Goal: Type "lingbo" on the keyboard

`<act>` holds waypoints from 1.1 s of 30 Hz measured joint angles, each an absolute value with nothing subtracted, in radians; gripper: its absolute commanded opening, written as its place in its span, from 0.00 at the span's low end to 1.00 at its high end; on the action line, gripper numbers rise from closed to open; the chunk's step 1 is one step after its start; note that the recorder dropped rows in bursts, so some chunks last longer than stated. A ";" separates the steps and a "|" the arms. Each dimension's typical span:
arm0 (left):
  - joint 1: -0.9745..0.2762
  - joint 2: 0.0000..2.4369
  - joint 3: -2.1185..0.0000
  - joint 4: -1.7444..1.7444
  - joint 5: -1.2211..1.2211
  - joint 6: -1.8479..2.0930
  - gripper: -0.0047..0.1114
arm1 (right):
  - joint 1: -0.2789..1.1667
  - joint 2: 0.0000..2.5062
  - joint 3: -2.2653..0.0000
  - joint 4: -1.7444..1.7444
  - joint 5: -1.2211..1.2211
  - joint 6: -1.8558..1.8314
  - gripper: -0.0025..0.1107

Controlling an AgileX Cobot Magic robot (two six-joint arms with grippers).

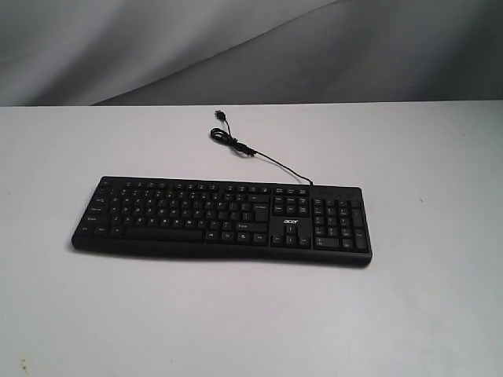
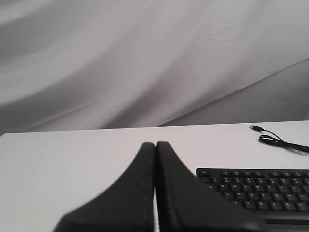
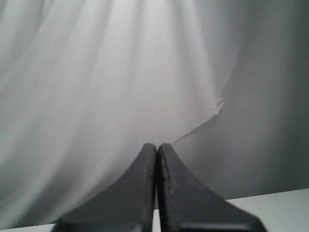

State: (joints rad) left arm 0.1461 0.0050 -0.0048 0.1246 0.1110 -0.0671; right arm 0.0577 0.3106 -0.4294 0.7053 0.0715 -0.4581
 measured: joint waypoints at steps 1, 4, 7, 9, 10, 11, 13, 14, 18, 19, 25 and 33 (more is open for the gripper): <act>0.146 0.005 -0.005 0.125 0.111 -0.067 0.04 | 0.031 0.280 -0.425 0.666 0.099 -0.456 0.02; 0.146 0.005 -0.005 0.125 0.111 -0.067 0.04 | -0.042 0.172 -0.423 0.470 0.254 -0.446 0.02; 0.146 0.005 -0.005 0.125 0.111 -0.067 0.04 | -0.085 0.095 -0.422 0.316 0.419 -0.411 0.02; 0.146 0.005 -0.005 0.125 0.111 -0.067 0.04 | -0.100 0.050 -0.422 0.240 0.476 -0.321 0.02; 0.146 0.005 -0.005 0.125 0.111 -0.067 0.04 | -0.104 0.034 -0.422 0.215 0.489 -0.273 0.02; 0.146 0.005 -0.005 0.125 0.111 -0.067 0.04 | -0.107 0.018 -0.422 0.186 0.498 -0.212 0.02; 0.146 0.005 -0.005 0.125 0.111 -0.067 0.04 | -0.109 0.005 -0.422 0.145 0.508 -0.126 0.02; 0.146 0.005 -0.005 0.125 0.111 -0.067 0.04 | -0.109 0.005 -0.422 0.134 0.510 -0.104 0.02; 0.146 0.005 -0.005 0.125 0.111 -0.067 0.04 | -0.109 0.003 -0.415 0.095 0.513 -0.082 0.02; 0.146 0.005 -0.005 0.125 0.111 -0.067 0.04 | -0.109 0.003 -0.403 0.083 0.506 -0.082 0.02; 0.146 0.005 -0.005 0.125 0.111 -0.067 0.04 | -0.109 0.003 -0.257 0.048 0.418 -0.075 0.02; 0.146 0.005 -0.005 0.125 0.111 -0.067 0.04 | -0.109 0.005 -0.058 0.048 0.290 -0.043 0.02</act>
